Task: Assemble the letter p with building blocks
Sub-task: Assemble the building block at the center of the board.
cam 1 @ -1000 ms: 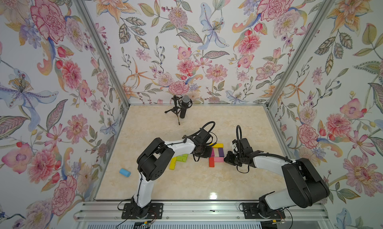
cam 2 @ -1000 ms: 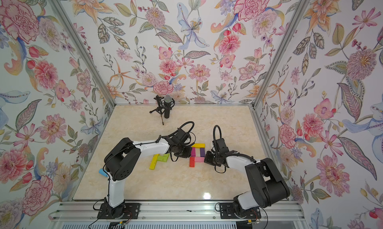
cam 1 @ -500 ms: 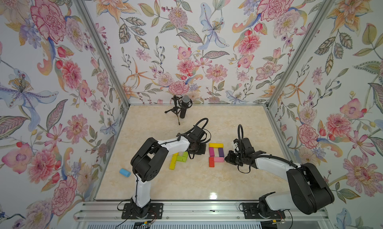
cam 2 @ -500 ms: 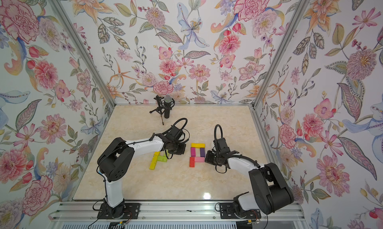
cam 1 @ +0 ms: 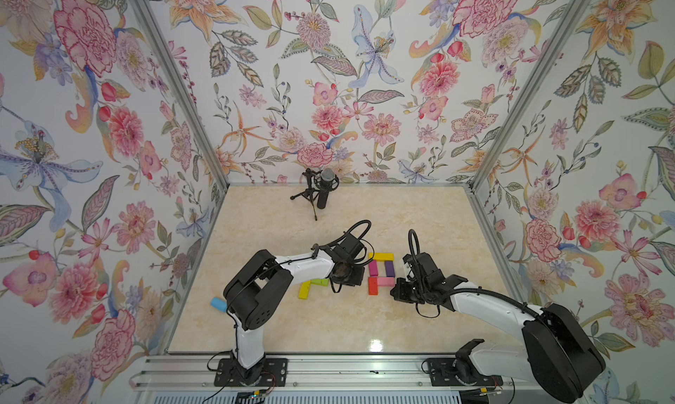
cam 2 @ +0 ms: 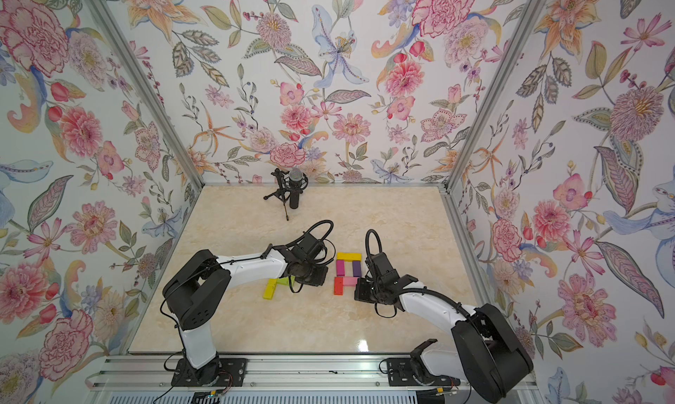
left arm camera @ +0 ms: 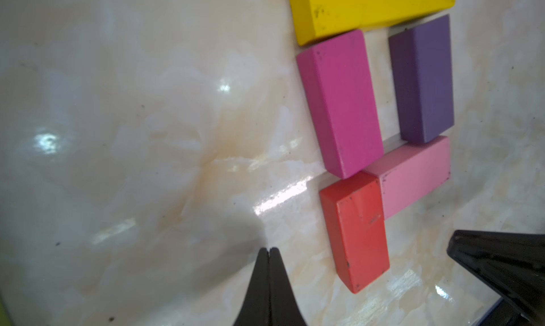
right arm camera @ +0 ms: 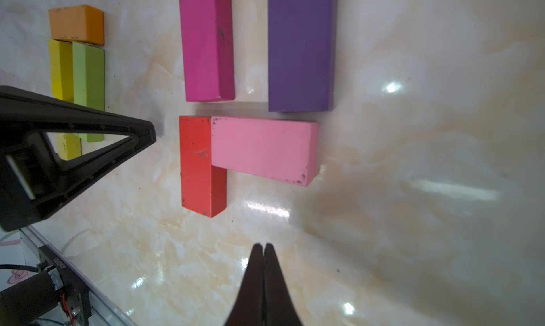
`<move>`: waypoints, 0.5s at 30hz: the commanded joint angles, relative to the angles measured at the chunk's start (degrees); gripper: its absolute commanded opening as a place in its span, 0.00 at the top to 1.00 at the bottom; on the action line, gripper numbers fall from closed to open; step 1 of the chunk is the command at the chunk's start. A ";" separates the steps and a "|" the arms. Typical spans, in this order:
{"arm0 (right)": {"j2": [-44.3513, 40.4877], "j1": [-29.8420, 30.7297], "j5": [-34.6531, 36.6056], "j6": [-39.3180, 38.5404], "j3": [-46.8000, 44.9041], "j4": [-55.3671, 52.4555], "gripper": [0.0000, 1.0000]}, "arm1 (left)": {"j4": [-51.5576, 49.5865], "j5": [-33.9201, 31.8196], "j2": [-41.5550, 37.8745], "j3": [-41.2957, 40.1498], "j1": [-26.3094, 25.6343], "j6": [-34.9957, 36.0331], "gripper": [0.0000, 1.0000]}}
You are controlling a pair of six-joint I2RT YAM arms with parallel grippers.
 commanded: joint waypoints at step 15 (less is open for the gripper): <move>6.71 2.98 1.31 3.64 2.39 4.38 1.00 | 3.24 3.22 -0.58 -0.78 -2.55 -2.53 1.00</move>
